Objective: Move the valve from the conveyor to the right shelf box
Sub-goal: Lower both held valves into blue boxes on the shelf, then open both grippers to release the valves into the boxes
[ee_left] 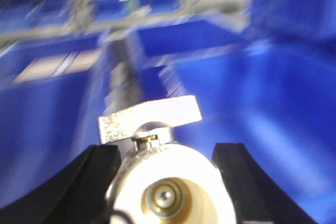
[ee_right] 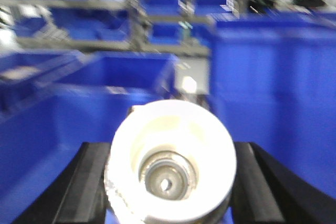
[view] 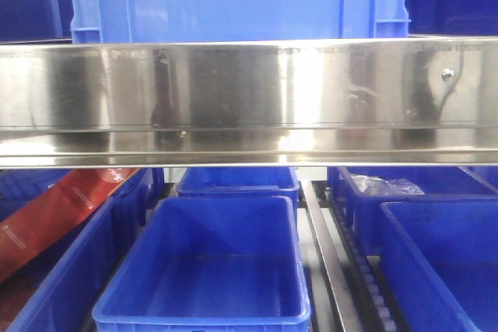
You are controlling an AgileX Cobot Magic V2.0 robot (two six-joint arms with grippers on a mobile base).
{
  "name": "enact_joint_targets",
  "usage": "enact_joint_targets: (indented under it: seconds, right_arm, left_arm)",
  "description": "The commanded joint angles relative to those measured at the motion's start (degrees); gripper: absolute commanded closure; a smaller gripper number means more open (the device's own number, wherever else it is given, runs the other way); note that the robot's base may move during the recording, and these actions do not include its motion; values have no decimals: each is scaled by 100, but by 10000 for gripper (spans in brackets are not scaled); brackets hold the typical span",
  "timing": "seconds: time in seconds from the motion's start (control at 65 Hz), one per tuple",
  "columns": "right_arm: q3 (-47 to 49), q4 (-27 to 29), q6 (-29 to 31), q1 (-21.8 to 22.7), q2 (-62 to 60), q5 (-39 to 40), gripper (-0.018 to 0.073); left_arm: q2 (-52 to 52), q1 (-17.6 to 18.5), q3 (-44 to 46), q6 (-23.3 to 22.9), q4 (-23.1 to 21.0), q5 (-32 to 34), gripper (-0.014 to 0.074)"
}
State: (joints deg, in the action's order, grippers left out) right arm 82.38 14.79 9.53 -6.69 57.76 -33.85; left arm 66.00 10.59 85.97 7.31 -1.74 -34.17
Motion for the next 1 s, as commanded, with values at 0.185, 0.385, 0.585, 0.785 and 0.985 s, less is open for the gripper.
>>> enact_joint_targets:
  seconds: [0.185,0.385,0.585,0.785,0.985]
  right_arm:
    - [1710,95,36,-1149,1713,436,713]
    - [2186,95,36,-1502,2800,315,713]
    - [2208,95,36,-1573,3537,-125,713]
    - [2208,95,36,-1573,3943,-348,693]
    - [2208,95,36,-1573,3988,-348,420]
  left_arm:
    - [1737,1036,1909,-40,-67,47,708]
    - [2706,1196,2278,-40,-67,-122,708]
    - [3269,1196,2278,-40,-67,-384,708]
    - [3562,1196,2278,-40,-67,-477,708]
    - [3604,1196,2278,-40,-77,-653,617]
